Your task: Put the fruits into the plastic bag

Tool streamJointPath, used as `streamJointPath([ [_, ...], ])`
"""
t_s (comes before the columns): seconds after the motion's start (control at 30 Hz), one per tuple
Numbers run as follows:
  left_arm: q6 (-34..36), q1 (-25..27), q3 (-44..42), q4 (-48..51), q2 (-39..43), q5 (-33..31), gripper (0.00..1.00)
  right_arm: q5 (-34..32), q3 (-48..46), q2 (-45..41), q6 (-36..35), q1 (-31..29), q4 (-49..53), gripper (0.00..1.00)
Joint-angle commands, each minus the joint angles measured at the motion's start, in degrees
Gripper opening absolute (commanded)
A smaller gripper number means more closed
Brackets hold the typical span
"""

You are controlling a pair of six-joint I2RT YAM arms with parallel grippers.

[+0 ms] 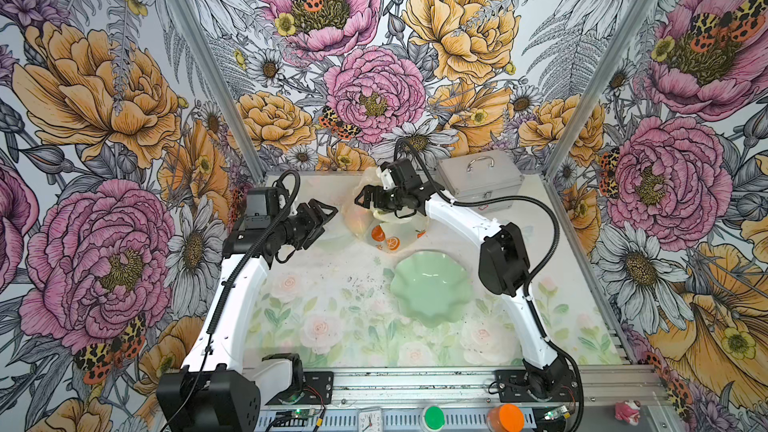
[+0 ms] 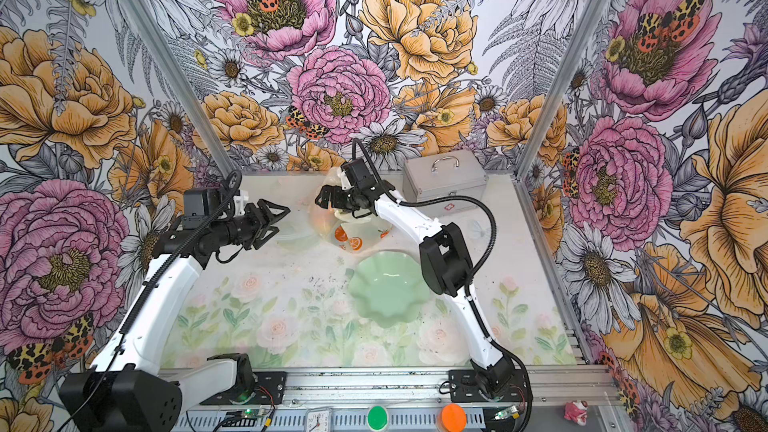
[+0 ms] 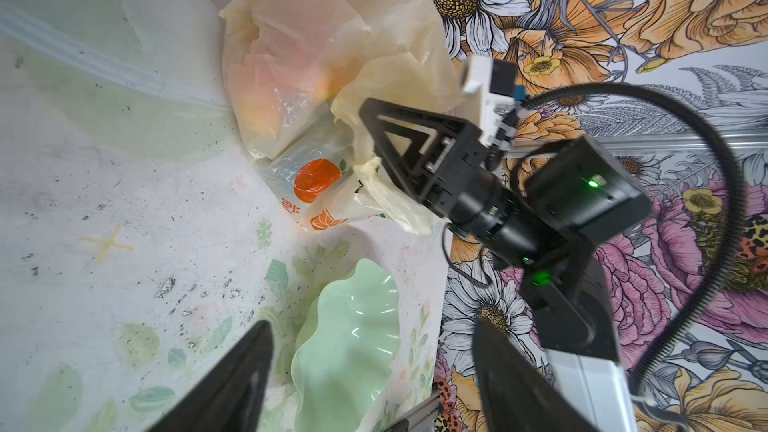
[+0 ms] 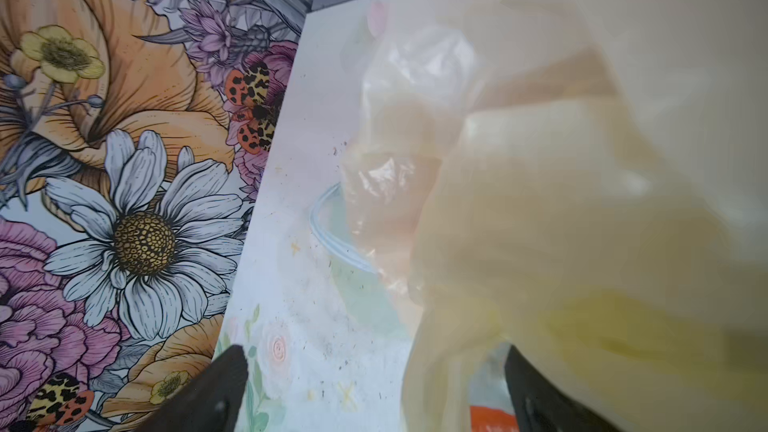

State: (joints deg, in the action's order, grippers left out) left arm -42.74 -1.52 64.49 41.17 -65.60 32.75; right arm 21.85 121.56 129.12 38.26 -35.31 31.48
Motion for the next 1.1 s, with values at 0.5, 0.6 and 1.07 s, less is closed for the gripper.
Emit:
streamJointPath([
  [0.5, 14.9, 7.2, -14.9, -15.2, 18.2, -43.1, 0.99, -14.8, -48.7, -59.2, -25.3, 16.9, -3.0, 1.00],
  [0.6, 16.6, 7.7, -21.3, -20.6, 21.9, -48.5, 0.99, -12.5, -62.4, -68.4, -30.5, 25.1, -12.7, 1.00],
  [1.07, 27.2, 3.6, -34.0, -45.9, 9.6, -49.7, 0.99, -14.3, -95.8, -56.0, -30.2, 42.5, -62.5, 0.99],
])
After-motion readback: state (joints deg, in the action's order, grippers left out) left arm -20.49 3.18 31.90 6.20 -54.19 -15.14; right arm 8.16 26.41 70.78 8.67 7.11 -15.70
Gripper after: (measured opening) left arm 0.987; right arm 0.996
